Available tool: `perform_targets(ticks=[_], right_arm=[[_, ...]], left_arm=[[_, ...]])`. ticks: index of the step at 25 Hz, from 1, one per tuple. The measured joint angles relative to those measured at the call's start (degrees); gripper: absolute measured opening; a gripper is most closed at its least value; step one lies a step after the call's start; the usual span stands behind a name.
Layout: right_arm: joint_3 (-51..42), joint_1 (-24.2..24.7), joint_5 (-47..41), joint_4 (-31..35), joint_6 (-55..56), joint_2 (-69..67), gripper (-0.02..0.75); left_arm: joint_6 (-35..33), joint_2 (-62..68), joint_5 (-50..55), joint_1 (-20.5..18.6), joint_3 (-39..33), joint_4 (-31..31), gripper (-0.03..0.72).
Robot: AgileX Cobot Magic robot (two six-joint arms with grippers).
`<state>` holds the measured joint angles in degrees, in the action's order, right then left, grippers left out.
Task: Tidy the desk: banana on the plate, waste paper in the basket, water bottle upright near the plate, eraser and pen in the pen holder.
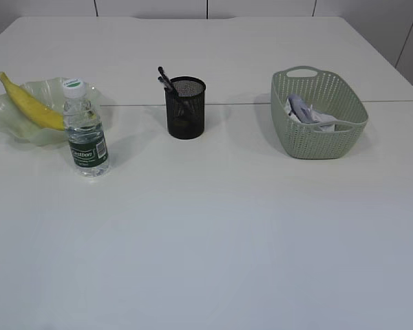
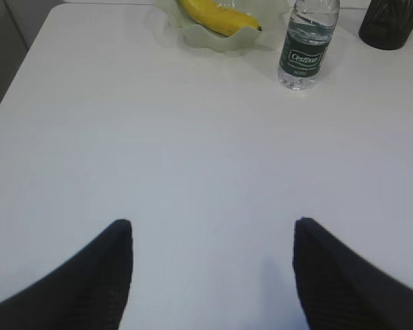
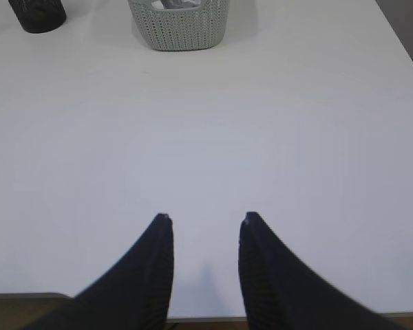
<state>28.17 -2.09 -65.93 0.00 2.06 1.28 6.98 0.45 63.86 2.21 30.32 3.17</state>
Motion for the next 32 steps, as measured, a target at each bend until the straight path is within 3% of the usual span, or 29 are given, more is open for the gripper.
perform_targets(ticks=[32], right_arm=[[0.0,0.1,0.0,1.0,-3.4,0.0,0.248]], left_arm=[[0.0,0.0,0.0,-0.2,0.0,-1.0,0.517]])
